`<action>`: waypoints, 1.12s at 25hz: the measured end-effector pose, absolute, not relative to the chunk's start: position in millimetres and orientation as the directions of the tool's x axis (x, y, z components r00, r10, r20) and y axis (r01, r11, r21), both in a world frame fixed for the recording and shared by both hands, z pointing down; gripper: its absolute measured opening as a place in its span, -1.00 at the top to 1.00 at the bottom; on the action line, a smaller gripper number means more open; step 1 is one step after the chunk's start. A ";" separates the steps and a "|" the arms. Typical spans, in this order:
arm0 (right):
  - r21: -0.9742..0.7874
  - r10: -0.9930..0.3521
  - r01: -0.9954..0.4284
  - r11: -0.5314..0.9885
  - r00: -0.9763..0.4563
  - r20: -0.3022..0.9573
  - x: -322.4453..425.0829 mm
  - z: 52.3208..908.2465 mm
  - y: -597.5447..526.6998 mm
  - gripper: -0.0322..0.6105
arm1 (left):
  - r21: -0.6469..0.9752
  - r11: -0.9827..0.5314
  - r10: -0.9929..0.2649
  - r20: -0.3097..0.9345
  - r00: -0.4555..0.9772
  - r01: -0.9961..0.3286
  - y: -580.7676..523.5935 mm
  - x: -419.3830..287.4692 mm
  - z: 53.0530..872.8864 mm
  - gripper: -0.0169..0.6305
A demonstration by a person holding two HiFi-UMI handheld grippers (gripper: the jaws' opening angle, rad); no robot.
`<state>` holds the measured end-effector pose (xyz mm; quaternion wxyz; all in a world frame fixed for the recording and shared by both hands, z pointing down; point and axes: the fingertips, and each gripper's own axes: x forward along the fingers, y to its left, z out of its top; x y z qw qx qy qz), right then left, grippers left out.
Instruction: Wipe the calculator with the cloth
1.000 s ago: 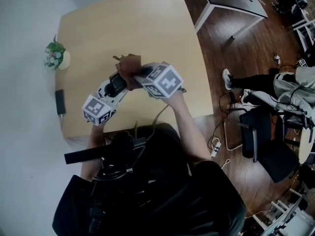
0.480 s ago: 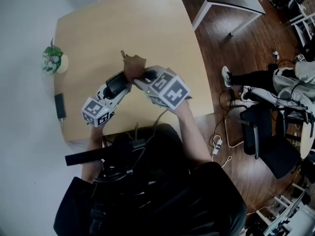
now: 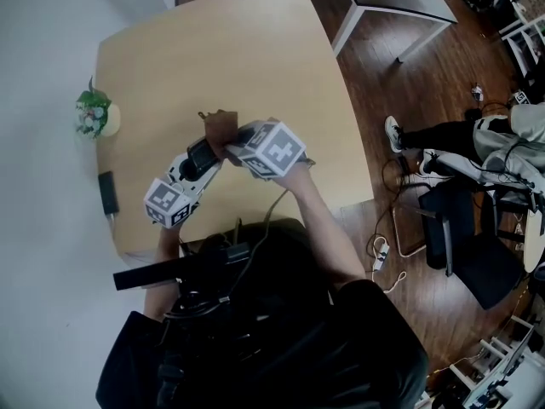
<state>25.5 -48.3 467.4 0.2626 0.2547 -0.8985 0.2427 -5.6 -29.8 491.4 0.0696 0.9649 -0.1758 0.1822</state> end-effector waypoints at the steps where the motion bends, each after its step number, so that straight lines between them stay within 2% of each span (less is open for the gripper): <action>1: -0.311 -0.331 -0.605 0.733 -0.716 0.614 33.5 481.0 -53.3 0.74 | 0.088 -0.926 -0.311 0.369 0.876 -0.366 -30.8 -8.7 493.5 0.53; 4: -0.289 -0.332 -0.682 0.672 -0.626 0.706 59.9 529.6 -62.6 0.74 | 0.191 -0.905 -0.306 0.327 0.894 -0.379 -36.4 -16.5 501.6 0.53; 7: -0.221 -0.346 -0.745 0.629 -0.523 0.779 80.1 562.7 -58.7 0.74 | 0.392 -0.813 -0.341 0.279 0.898 -0.430 -50.7 -30.0 518.4 0.52; 10: -0.249 -0.365 -0.730 0.637 -0.570 0.736 57.0 561.4 -54.2 0.74 | 0.647 -0.609 -0.418 0.230 0.879 -0.459 -75.2 -53.2 548.1 0.52; 14: -0.220 -0.307 -0.615 0.757 -0.632 0.711 -10.8 580.0 -57.0 0.74 | 0.863 -0.369 -0.463 0.151 0.874 -0.345 -89.6 -67.4 589.9 0.52; 17: -0.197 -0.268 -0.579 0.791 -0.617 0.740 -32.8 617.9 -74.4 0.74 | 0.923 -0.231 -0.491 0.163 0.856 -0.308 -95.0 -77.8 612.2 0.47; 21: -0.302 -0.164 -0.528 0.794 -0.664 0.730 -51.9 643.8 -77.8 0.74 | 0.944 -0.110 -0.535 0.207 0.819 -0.311 -96.4 -85.9 604.7 0.07; 24: -0.376 -0.129 -0.503 0.779 -0.714 0.689 -60.2 646.8 -89.0 0.74 | 0.935 -0.042 -0.585 0.264 0.767 -0.353 -105.4 -87.6 595.2 -0.11; 28: -0.404 -0.111 -0.524 0.750 -0.702 0.704 -49.5 659.7 -107.8 0.74 | 0.935 -0.012 -0.604 0.276 0.747 -0.355 -121.7 -65.1 588.2 -0.14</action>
